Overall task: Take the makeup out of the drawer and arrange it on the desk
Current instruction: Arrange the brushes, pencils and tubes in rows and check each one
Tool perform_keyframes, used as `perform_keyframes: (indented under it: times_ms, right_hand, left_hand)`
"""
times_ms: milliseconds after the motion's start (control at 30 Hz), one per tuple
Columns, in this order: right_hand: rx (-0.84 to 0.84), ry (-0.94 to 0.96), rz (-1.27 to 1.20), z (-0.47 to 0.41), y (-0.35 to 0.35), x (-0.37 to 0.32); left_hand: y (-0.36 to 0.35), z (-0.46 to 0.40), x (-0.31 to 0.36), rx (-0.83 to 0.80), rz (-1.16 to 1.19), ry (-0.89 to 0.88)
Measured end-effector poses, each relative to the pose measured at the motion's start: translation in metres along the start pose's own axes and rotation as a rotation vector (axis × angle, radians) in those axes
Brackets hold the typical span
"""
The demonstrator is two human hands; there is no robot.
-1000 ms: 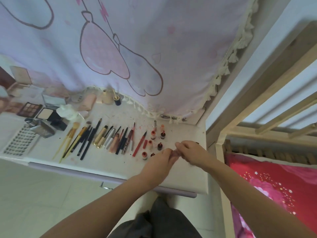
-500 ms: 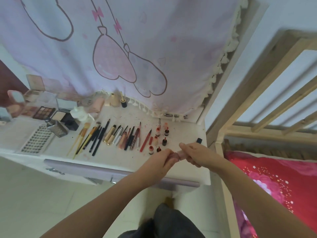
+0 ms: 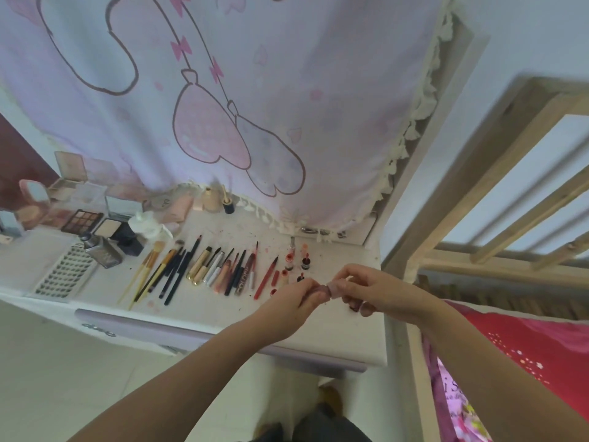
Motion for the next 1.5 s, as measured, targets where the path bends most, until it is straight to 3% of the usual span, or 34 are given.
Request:
perform_keyframes:
  times_ms: [100,200,333,533,700,1233,1500]
  right_hand:
    - [0.014,-0.024,-0.017,-0.002,0.01,0.0]
    - [0.072,-0.066,0.122,-0.005,0.016,-0.001]
    - [0.003,-0.013,0.195,-0.002,0.025,-0.008]
    - [0.055,-0.116,0.188,-0.004,0.031,-0.007]
    - [0.011,-0.039,0.155,-0.003,0.032,-0.006]
    - [0.003,-0.16,0.076,-0.005,0.034,0.003]
    - [-0.056,-0.048,0.133,-0.006,0.035,-0.004]
  left_hand:
    - [-0.001,-0.007,0.001,0.011,0.019,0.014]
    - [-0.003,-0.014,0.002,0.013,0.033,0.016]
    - [-0.003,-0.019,0.001,0.001,0.066,0.038]
    - [-0.004,-0.027,0.003,-0.025,0.009,0.025]
    - [0.0,-0.027,0.0,-0.038,-0.009,0.008]
    - [0.0,-0.032,0.002,-0.095,-0.052,-0.025]
    - [0.0,-0.031,0.0,-0.112,-0.003,0.012]
Point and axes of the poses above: each hand's wrist, its own z-axis away from the middle knuckle, its own y-axis out of the back of the hand, x = y × z, the point moved 4 cm from there along -z, towards the middle knuckle, and after that the axes turned 5 degrees about -y, right-handed, at the moved point
